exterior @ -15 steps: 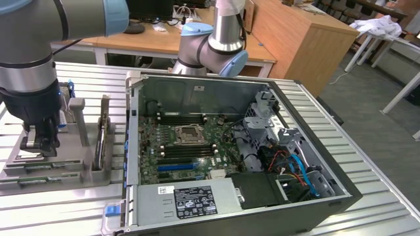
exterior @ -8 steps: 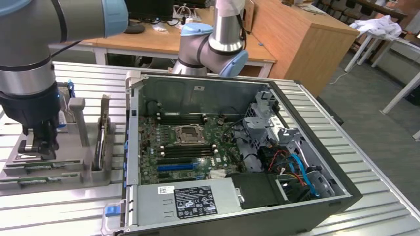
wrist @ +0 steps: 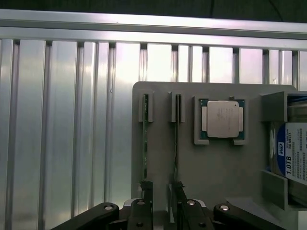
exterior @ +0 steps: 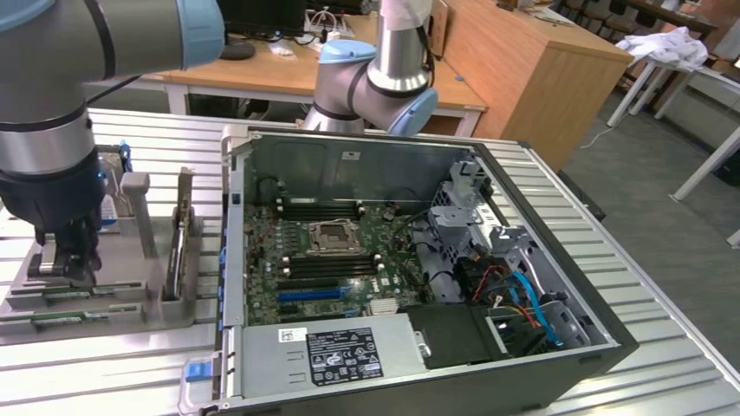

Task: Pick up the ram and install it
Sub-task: 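Pick up the ram and move it above insertion slot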

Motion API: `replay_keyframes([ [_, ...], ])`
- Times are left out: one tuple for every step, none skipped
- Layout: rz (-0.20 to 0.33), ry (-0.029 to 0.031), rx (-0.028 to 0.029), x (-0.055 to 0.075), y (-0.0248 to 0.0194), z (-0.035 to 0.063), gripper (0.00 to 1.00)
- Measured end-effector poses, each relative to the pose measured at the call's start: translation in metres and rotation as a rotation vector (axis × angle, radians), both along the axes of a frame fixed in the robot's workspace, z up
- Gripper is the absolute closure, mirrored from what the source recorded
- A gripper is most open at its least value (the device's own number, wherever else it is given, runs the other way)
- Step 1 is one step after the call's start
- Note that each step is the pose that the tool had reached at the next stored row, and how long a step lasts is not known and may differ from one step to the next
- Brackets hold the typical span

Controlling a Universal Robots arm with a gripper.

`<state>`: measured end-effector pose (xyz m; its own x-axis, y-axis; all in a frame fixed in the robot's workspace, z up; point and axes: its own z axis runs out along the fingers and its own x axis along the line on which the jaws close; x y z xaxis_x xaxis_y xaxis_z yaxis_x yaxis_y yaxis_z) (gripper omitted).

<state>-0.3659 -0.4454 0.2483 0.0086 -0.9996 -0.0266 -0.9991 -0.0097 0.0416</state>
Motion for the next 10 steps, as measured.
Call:
replay_keyframes([
  [0.0, -0.0001, 0.0001, 0.0, -0.0009, 0.0, 0.7],
  [0.0, -0.0001, 0.0001, -0.0001, -0.0018, 0.0, 0.7],
  [0.0, -0.0001, 0.0001, -0.0001, -0.0027, -0.0001, 0.7],
  [0.0, 0.0, 0.0001, -0.0001, -0.0035, 0.0, 0.7],
  [0.0, -0.0001, 0.0001, -0.0002, -0.0042, -0.0001, 0.7],
  [0.0, -0.0001, 0.0001, -0.0002, -0.0051, -0.0001, 0.7],
  [0.0, -0.0001, 0.0001, -0.0003, -0.0058, -0.0001, 0.7],
  [0.0, 0.0, 0.0001, -0.0003, -0.0066, -0.0001, 0.7],
  [0.0, -0.0001, 0.0001, -0.0003, -0.0073, -0.0001, 0.7],
  [0.001, 0.0, 0.0001, -0.0004, -0.0079, -0.0001, 0.7],
])
